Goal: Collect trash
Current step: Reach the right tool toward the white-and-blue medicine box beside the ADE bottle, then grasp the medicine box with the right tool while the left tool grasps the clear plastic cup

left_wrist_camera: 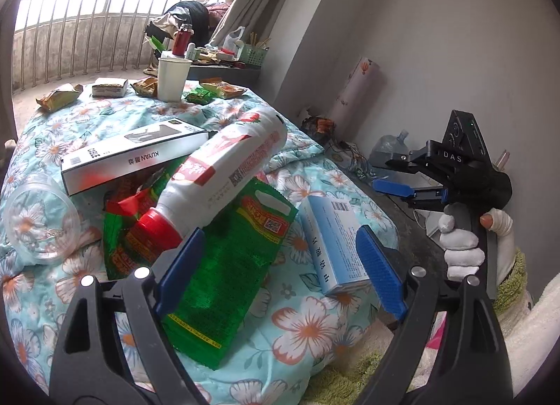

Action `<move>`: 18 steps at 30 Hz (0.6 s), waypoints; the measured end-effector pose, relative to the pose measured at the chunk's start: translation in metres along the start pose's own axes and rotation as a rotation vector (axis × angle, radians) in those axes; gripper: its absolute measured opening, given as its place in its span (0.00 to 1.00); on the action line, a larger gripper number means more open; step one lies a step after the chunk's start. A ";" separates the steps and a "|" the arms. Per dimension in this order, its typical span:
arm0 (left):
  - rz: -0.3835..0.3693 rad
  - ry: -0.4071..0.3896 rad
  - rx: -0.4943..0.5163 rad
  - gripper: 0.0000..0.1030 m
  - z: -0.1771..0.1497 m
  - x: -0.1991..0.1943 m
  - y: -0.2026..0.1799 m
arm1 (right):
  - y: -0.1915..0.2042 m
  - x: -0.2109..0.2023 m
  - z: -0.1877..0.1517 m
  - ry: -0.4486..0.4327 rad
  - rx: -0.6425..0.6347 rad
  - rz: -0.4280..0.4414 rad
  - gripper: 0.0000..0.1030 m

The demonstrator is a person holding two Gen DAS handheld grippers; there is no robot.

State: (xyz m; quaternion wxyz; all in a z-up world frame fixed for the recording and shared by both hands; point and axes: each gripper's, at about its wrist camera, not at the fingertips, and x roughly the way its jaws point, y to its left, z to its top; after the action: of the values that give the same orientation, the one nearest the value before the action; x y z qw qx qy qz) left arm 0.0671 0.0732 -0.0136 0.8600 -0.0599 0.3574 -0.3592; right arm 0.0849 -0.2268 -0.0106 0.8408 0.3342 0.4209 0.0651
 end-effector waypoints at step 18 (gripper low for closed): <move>0.170 -0.052 -0.057 0.81 0.024 -0.002 0.033 | -0.029 0.029 -0.031 0.157 0.043 -0.016 0.68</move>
State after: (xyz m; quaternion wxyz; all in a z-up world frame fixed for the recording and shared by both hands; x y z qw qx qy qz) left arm 0.1009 0.0954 -0.0064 0.8943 -0.0631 0.3489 -0.2730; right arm 0.0755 -0.2224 -0.0613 0.7983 0.3425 0.4897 0.0752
